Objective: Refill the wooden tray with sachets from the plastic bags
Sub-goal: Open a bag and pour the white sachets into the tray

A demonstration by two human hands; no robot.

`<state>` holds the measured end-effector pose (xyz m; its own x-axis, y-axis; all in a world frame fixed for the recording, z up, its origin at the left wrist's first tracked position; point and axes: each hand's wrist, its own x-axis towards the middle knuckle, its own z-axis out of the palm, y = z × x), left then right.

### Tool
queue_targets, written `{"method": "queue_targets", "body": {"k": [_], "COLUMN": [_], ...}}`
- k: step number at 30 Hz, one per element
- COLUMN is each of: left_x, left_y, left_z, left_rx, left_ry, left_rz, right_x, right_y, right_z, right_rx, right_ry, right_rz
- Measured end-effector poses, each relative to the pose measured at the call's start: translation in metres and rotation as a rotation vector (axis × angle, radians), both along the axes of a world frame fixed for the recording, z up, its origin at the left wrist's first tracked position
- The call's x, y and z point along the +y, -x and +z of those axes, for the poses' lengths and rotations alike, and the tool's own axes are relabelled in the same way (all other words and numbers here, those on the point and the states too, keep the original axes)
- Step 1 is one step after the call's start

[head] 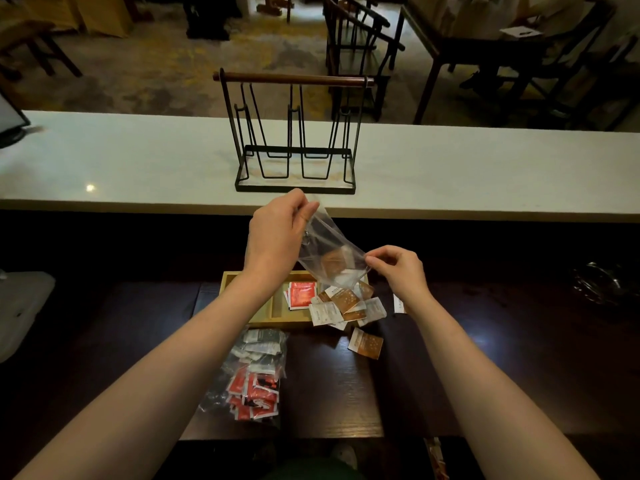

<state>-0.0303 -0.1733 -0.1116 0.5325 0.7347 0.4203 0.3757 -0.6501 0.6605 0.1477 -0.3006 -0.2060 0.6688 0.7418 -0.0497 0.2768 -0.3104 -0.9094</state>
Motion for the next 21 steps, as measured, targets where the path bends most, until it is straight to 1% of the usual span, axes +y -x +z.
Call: {"method": "queue_targets", "body": {"k": [4,7,16,21], "left_x": [-0.013,-0.018,-0.020,-0.012], "left_y": [-0.002,-0.004,0.002,0.015], "left_z": [0.011,0.015,0.006,0.002], "left_rx": [-0.050,-0.012,-0.022,-0.051], "left_ry": [-0.114,-0.191,-0.183,-0.131], "left_rz": [-0.107,-0.179,-0.128,-0.057], "right_x": [-0.004,-0.006,-0.010,-0.020], "right_y": [0.002,0.002,0.010,0.010], "right_z": [0.001,-0.001,-0.002,0.000], "right_rx": [0.011,0.014,0.027,-0.054], "right_ry": [-0.077,-0.063,-0.044,-0.118], "right_rz": [-0.042,-0.044,-0.077,-0.100]}}
